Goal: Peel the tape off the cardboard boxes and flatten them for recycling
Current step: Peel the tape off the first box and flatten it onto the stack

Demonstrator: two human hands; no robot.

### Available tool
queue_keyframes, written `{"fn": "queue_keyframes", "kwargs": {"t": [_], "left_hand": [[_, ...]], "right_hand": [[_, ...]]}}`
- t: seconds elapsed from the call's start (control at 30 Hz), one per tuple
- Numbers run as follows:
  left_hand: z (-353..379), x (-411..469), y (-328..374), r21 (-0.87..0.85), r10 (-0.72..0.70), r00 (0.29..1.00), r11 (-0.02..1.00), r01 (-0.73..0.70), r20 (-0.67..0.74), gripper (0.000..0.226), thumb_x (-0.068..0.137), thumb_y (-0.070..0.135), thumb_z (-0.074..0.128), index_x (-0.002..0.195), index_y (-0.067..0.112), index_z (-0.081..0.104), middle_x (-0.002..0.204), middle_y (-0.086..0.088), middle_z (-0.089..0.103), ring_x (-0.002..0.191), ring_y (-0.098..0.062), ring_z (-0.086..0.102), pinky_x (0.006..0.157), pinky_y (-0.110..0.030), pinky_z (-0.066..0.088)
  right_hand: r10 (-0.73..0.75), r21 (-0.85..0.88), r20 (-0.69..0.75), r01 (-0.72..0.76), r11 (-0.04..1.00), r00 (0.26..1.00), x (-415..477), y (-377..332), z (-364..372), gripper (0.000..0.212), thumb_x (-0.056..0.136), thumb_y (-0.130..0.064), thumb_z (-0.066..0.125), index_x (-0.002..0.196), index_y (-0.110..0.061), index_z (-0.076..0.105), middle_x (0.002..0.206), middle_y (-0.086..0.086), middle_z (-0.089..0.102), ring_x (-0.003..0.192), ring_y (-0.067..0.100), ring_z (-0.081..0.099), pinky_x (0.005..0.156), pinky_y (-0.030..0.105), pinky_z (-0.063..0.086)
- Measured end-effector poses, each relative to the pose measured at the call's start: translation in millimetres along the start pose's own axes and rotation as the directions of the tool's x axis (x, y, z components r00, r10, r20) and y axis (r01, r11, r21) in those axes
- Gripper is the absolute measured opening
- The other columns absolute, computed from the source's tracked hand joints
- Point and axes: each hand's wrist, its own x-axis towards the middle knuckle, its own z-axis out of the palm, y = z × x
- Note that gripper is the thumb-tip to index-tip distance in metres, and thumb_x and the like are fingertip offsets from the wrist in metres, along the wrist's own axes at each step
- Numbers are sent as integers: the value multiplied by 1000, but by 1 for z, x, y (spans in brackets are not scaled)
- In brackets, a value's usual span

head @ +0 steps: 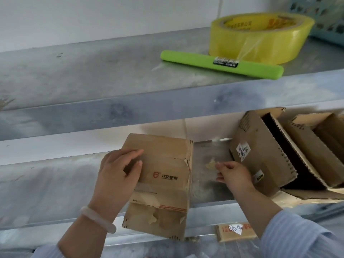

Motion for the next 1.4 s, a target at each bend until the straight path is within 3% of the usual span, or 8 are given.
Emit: {"fn": "queue_keyframes", "kwargs": {"t": [0.5,0.6,0.77,0.9,1.03,1.1,1.27,1.4], "left_hand": [[-4,3,0,-28,-47,999,999,47,14,31,91,26,58,119,36,64,119,20,52,121,-11,42,108,-37,36],[-6,4,0,-32,-97,995,995,97,9,35,90,27,60,124,36,61,131,15,48,128,-16,36,110,-42,35],[-10,9,-7,-136,-284,958,948,287,39,45,92,33,57,135,39,48,132,13,50,119,-12,48,96,-32,42],[-13,4,-7,-561,-421,907,755,341,-15,19,94,30,56,104,44,65,94,31,65,91,11,58,77,-17,40],[-16,2,-14,-804,-509,853,458,380,114,22,98,22,52,99,25,74,77,5,66,77,-8,63,68,-19,47],[-18,1,-21,-825,-502,852,410,388,151,28,99,12,46,101,17,73,72,-1,63,77,-12,62,69,-22,48],[-16,-4,-36,-744,-513,848,514,427,132,32,96,-1,45,102,20,69,87,-1,72,87,-13,69,82,-30,53],[-25,-6,-43,-546,-414,907,743,386,78,32,88,5,62,87,35,73,82,9,73,79,-10,69,76,-28,54]], "right_hand": [[-64,-75,11,65,995,998,3,0,0,17,87,-13,71,89,-10,54,81,10,70,64,15,72,63,33,60],[-86,-90,31,88,992,996,-3,-4,1,7,91,-19,66,94,-16,60,88,4,70,73,14,71,73,35,60],[-383,-115,48,386,915,923,-40,-21,8,4,92,-34,60,96,-35,60,83,-15,67,78,5,66,66,21,53],[-595,-70,163,610,789,787,-75,-42,22,12,83,-32,69,92,-39,64,91,-21,66,86,-2,63,71,12,51],[-594,-209,270,649,732,758,-86,-57,23,14,84,-35,70,91,-45,63,96,-24,62,93,-9,58,74,12,51],[-560,-196,293,621,759,775,-85,-61,21,22,93,-25,59,93,-46,63,97,-24,65,93,-4,61,78,18,54],[-529,-209,303,597,775,793,-80,-64,25,27,93,-12,59,96,-40,61,93,-36,65,91,-15,58,76,12,45],[-557,-231,232,601,765,798,-77,-65,26,28,91,-10,63,89,-38,65,87,-29,67,83,-13,60,64,5,44]]}}
